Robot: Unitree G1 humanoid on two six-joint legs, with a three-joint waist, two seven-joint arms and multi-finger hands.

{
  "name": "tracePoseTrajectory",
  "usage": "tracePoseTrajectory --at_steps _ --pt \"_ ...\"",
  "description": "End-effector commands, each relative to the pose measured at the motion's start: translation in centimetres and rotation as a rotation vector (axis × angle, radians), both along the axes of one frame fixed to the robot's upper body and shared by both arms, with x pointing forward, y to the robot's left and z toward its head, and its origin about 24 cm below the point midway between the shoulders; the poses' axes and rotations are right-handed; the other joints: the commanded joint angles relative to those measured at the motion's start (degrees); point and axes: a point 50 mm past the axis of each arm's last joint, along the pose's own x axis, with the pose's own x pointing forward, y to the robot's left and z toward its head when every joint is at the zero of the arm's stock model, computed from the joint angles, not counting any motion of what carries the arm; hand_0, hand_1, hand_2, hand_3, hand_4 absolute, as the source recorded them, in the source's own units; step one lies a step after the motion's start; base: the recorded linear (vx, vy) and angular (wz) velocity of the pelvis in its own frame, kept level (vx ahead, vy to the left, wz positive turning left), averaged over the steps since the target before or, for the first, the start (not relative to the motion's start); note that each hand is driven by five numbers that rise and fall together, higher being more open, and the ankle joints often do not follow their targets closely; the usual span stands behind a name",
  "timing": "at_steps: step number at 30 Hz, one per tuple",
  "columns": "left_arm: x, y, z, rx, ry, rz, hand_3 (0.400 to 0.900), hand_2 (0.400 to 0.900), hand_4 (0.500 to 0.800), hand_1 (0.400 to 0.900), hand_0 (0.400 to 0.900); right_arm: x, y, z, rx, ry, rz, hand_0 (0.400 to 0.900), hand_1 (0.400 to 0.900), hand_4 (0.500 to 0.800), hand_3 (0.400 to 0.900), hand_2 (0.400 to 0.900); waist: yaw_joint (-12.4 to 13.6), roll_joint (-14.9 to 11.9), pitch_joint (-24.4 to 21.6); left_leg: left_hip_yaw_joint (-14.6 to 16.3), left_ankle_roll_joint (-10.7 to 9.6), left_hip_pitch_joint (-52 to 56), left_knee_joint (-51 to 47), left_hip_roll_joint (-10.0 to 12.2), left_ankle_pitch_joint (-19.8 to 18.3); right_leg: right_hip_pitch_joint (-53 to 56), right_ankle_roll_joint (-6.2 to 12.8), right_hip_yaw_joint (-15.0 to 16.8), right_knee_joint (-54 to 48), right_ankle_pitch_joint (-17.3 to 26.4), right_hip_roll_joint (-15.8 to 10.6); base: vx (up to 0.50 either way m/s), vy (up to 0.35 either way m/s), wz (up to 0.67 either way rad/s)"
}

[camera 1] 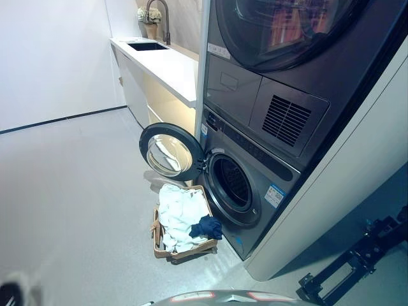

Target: Put the clothes in the basket into the washing machine.

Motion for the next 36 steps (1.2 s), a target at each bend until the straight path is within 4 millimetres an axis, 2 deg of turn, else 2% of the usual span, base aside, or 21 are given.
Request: tracePoseTrajectory --at_steps 1,22,29,34,36 --pt "3.3 -2.2 -0.1 -0.051 -0.071 -0.044 0.9 0.9 0.8 0.9 0.9 4.8 -2.0 1.0 -0.059 -0.138 -0.005 0.9 0.9 0.8 0.9 0.9 0.35 3.88 4.77 0.55 -0.19 5.68 0.35 -0.99 -10.98 3.74 2.37 -0.06 0.37 -6.84 2.04 0.0 0.0 0.0" --pt "3.6 -2.0 -0.1 -0.036 -0.069 -0.05 0.9 0.9 0.8 0.9 0.9 5.2 -2.2 1.1 -0.063 -0.145 0.003 0.9 0.9 0.8 0.9 0.9 0.25 4.02 5.49 0.59 -0.28 5.31 0.35 -0.93 -10.87 3.17 2.17 -0.01 0.37 -6.85 2.26 0.0 -0.007 0.0" --pt "4.7 -1.7 0.2 -0.023 -0.102 -0.051 0.9 0.9 0.8 0.9 0.9 6.5 -2.3 1.4 -0.07 -0.181 0.014 0.9 0.9 0.8 0.9 0.9 0.02 4.53 6.77 0.8 -0.45 3.75 0.43 -0.44 -9.93 0.54 1.49 0.12 2.12 -7.05 2.62 -0.02 -0.072 -0.02" --pt "6.5 -1.9 0.5 -0.031 -0.167 -0.023 0.9 0.9 0.8 0.9 0.9 7.9 -2.8 1.9 -0.091 -0.228 0.019 0.9 0.9 0.8 0.9 0.9 0.18 4.28 9.07 1.18 -1.55 -3.9 14.28 -0.69 -12.6 -2.62 0.19 0.64 5.53 -8.03 2.3 -0.09 -0.158 -0.04" --pt "7.0 -2.1 0.6 -0.034 -0.189 -0.018 0.9 0.9 0.8 0.9 0.9 8.0 -3.1 2.0 -0.1 -0.234 0.022 0.9 0.9 0.8 0.9 0.9 0.43 4.0 10.66 0.91 -2.53 -8.45 24.15 -0.52 -12.37 -2.26 -0.51 0.23 6.16 -8.52 2.15 -0.04 -0.224 0.08"
